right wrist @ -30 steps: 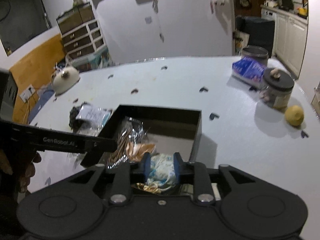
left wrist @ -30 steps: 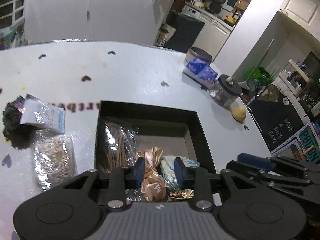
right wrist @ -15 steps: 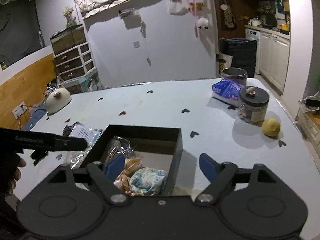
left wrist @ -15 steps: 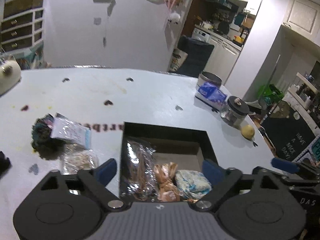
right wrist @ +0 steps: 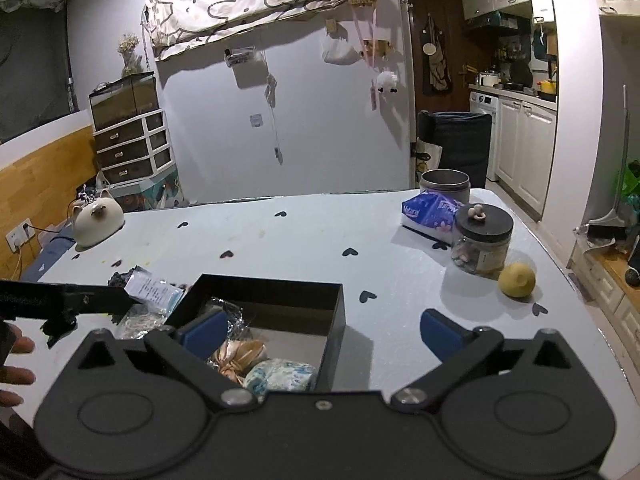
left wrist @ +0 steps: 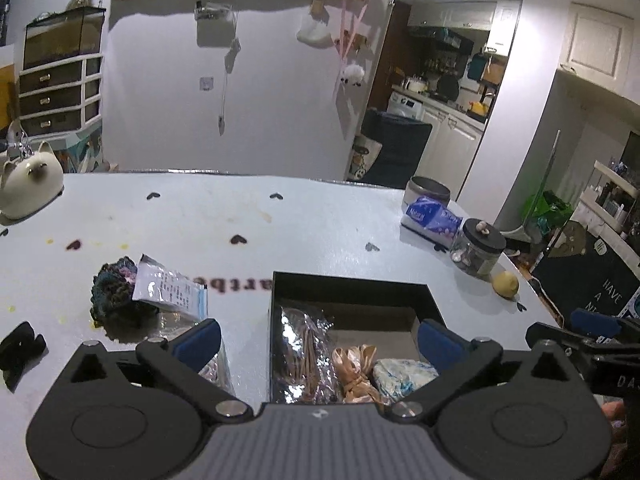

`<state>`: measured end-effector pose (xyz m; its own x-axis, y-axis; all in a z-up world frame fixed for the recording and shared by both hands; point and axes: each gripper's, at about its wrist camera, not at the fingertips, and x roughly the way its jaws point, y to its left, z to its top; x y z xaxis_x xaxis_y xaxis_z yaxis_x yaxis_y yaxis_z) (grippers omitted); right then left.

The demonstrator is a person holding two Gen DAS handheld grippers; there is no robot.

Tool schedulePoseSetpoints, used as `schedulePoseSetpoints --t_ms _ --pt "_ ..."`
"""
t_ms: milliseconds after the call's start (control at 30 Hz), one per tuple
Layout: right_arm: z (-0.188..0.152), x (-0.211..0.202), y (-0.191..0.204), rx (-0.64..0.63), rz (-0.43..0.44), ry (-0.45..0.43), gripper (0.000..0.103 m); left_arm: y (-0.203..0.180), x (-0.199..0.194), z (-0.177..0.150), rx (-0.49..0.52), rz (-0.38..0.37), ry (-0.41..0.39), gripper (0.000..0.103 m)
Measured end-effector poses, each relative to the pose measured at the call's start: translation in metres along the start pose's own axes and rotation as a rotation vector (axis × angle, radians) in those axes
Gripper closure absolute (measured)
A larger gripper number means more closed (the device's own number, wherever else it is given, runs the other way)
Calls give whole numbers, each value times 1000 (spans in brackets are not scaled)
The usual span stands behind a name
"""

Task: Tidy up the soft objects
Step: 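Open both tools to release the items and lift away, then grasp the black cloth with the left tool while the right grasps the rope bag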

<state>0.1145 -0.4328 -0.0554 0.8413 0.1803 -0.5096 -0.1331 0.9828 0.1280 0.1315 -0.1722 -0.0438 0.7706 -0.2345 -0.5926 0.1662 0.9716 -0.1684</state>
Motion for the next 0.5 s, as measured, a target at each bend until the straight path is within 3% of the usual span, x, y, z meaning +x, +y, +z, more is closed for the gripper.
schedulePoseSetpoints --t_ms 500 --pt "4 11 39 31 -45 -19 0 65 -15 6 -27 68 -33 0"
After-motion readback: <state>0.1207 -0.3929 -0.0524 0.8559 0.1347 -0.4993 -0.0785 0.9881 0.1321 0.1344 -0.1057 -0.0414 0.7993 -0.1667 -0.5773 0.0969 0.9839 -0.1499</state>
